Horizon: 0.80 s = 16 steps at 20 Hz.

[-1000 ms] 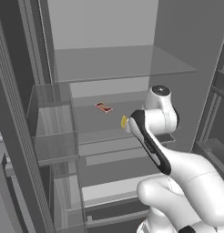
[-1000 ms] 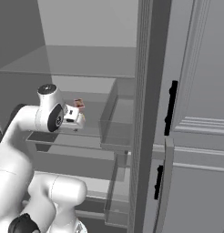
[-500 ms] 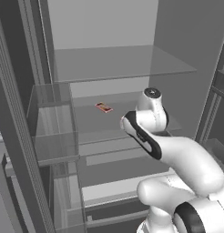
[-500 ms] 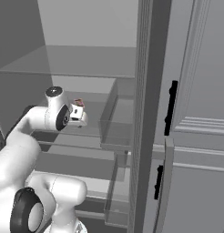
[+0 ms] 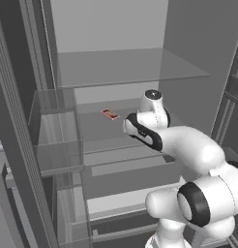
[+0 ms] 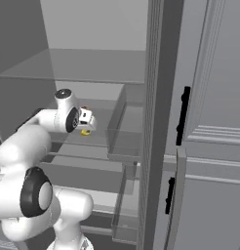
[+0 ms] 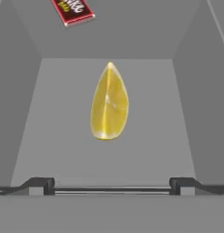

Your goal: Grab a lemon wedge from the fridge and one ice cube from the ice bowl, and put them in the glass of lemonade.

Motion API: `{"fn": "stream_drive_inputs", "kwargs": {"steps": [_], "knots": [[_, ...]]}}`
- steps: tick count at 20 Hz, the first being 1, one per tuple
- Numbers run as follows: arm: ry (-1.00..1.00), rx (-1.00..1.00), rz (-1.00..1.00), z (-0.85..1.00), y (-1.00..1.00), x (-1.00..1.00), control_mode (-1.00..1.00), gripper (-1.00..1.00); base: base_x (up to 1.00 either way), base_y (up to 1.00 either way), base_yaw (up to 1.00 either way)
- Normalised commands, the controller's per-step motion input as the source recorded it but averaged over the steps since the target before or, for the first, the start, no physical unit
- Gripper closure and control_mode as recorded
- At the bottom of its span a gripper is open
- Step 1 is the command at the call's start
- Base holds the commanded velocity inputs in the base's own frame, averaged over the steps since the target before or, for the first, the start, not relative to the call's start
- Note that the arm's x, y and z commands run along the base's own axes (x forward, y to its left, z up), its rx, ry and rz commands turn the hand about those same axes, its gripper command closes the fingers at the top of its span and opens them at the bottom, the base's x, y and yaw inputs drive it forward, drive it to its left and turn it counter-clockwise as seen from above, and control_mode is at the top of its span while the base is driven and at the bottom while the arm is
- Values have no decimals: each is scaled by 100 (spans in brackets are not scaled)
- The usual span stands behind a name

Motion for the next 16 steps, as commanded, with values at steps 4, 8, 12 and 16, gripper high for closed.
{"fn": "stream_drive_inputs", "kwargs": {"steps": [4, 8, 12, 16], "knots": [[0, 0, 0, -8, 1, 66, -100, -100, 0, 0, 0], [0, 0, 0, -26, 0, 58, -100, -100, 0, 0, 0], [0, 0, 0, -40, 0, 29, -100, -100, 0, 0, 0], [0, 0, 0, -30, 0, 21, -100, -100, 0, 0, 0]]}}
